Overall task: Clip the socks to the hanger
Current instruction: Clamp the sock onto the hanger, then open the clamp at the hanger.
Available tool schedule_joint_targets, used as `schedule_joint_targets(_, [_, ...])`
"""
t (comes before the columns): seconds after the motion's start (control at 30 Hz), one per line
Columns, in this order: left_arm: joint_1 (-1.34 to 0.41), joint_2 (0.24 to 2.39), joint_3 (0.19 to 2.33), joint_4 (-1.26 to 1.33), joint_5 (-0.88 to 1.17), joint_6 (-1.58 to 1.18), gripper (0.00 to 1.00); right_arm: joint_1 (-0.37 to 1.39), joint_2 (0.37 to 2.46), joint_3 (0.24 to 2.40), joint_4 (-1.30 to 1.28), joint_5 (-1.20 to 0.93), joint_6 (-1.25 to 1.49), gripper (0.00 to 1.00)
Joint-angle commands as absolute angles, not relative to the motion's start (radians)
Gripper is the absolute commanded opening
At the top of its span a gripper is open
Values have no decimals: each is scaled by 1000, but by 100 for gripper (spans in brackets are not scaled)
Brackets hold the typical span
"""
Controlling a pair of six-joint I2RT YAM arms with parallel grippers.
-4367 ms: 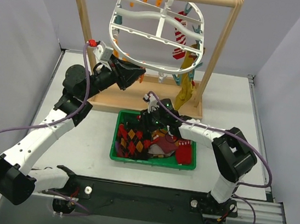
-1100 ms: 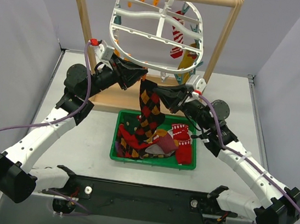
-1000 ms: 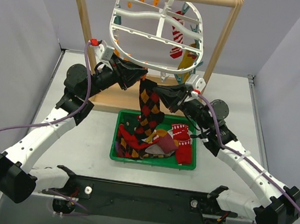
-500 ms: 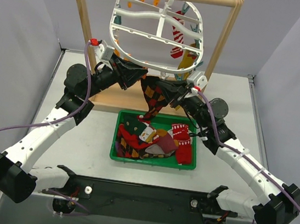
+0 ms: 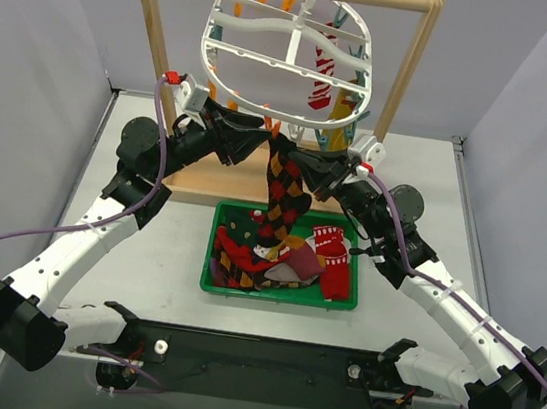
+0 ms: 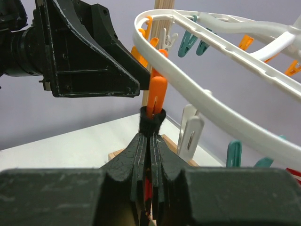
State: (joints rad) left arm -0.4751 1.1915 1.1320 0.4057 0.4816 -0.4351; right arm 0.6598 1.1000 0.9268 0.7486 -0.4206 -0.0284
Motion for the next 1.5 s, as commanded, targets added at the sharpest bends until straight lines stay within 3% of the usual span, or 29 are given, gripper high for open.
schedule_joint_targets(0.0, [-460, 1154, 1129, 396, 508, -434, 54, 652, 1037, 922, 818, -405, -49, 0])
schedule_joint_targets(0.07, [-450, 1146, 1115, 396, 506, -449, 61, 652, 1032, 920, 796, -397, -52, 0])
schedule_joint_targets(0.23, [-420, 1112, 1072, 407, 512, -494, 95, 652, 1012, 926, 735, -379, -60, 0])
schedule_joint_targets(0.67, [-287, 1031, 1061, 419, 617, -548, 97, 649, 960, 951, 584, -122, -71, 0])
schedule_joint_targets(0.9, [-169, 988, 1043, 405, 572, -554, 97, 647, 942, 965, 545, -6, -80, 0])
schedule_joint_targets(1.47, [-285, 1118, 1106, 430, 571, -476, 97, 646, 925, 976, 515, -48, -58, 0])
